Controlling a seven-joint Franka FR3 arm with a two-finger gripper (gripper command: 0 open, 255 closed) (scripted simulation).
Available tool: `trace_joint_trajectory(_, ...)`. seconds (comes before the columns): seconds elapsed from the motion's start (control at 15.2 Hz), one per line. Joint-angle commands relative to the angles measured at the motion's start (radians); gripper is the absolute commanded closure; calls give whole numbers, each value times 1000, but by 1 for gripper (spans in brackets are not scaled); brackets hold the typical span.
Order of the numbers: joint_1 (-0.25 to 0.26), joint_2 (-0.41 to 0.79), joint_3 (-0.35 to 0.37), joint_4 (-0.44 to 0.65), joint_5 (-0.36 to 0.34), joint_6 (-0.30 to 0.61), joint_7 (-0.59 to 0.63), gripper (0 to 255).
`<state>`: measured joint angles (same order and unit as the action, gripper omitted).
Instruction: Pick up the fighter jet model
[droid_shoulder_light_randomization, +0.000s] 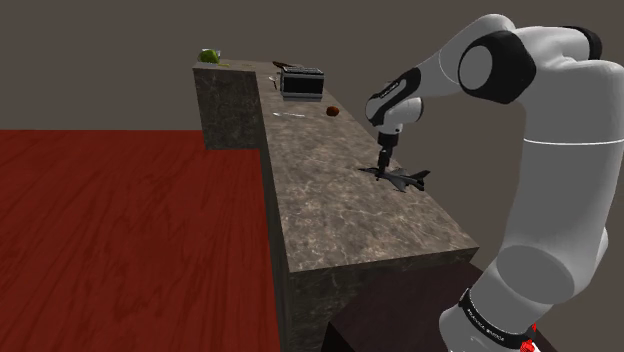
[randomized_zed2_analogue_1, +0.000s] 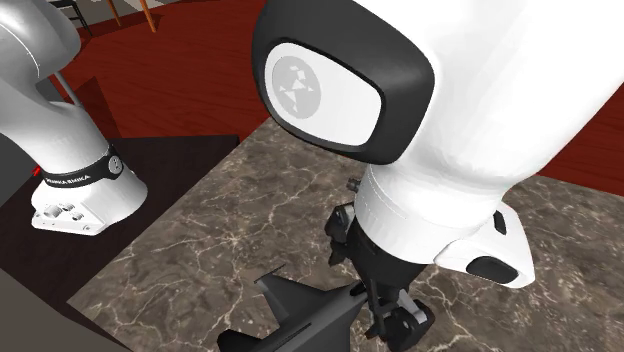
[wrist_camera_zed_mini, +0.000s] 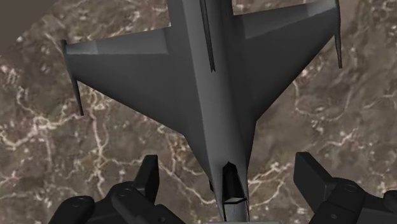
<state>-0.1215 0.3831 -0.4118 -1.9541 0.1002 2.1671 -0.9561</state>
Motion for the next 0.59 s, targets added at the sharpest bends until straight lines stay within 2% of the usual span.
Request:
trace_joint_trajectory(0.0,-3,18,5,-5,8,22,-4,0)
trace_joint_trajectory(0.2,-5,32,8,-8,15,39,-7,0)
trace_joint_trajectory(0.26,-6,33,8,-7,15,38,-7,255)
trace_joint_trajectory(0.53,-6,33,8,-6,15,38,-7,255)
